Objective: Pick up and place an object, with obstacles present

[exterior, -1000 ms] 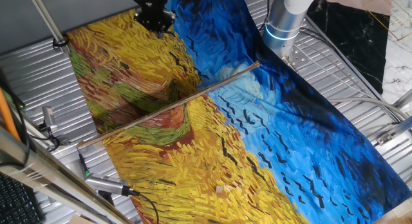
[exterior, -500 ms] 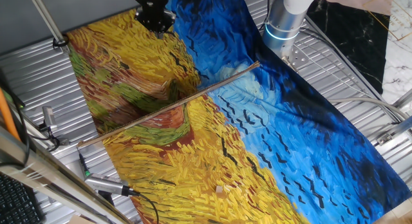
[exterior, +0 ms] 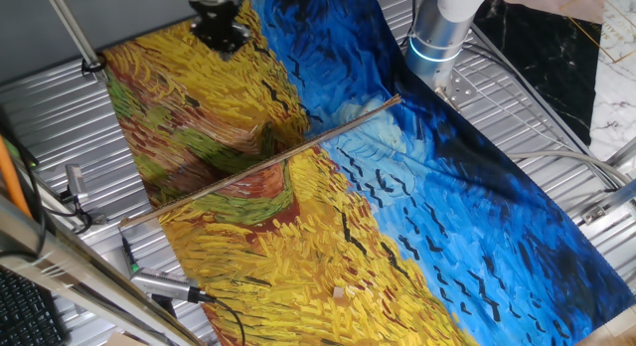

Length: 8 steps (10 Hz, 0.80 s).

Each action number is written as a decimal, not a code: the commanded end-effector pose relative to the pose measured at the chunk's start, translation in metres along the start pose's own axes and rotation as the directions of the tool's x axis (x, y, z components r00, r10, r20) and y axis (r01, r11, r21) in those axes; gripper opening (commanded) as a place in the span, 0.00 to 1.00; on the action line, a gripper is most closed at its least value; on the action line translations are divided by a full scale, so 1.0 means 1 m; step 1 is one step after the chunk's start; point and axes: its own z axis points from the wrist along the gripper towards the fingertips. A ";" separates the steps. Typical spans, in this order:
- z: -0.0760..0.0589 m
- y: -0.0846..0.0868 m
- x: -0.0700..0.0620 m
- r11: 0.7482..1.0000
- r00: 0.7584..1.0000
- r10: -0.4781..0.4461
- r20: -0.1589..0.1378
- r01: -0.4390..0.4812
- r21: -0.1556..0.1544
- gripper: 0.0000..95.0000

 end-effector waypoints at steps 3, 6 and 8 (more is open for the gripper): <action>0.030 0.005 0.001 0.999 0.998 -0.028 0.058 0.026 0.021 0.00; 0.032 0.007 0.002 0.999 0.998 -0.030 0.063 0.029 0.025 0.00; 0.030 0.008 0.004 0.999 0.998 -0.032 0.058 0.030 0.028 0.00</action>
